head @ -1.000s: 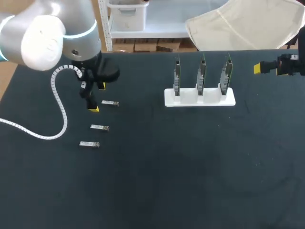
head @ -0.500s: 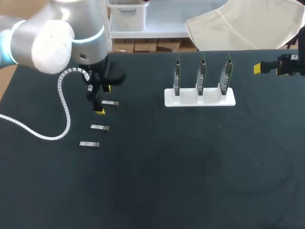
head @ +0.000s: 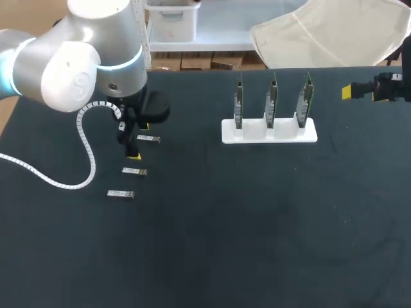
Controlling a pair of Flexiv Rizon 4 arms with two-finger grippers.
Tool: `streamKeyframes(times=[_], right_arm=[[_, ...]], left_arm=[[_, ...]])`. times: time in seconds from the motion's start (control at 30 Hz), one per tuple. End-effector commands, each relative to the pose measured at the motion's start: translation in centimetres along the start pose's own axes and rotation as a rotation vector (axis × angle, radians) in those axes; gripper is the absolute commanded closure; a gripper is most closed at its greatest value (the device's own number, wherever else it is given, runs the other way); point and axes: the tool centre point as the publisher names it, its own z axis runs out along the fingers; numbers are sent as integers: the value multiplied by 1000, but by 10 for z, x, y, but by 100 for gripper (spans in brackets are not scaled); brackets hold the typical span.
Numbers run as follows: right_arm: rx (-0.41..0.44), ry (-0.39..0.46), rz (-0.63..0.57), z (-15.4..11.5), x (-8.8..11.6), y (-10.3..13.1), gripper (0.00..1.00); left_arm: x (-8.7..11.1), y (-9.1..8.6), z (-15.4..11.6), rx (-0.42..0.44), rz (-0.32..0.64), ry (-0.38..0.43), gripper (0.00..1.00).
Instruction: Pick up the optical module with the left hand, and insert it into the network port with the right hand.
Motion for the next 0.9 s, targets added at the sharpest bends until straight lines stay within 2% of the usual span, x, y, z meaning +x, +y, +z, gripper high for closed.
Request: streamKeyframes(times=[0.03,0.33,0.9], right_arm=[[0,0,0,0,0,0,0],[0,0,0,0,0,0,0],[0,0,0,0,0,0,0]], left_arm=[[0,5,2,8,-2,4,0],[-4,14,6,9,5,7,0],[-5,13,13,38,-12,3,0]])
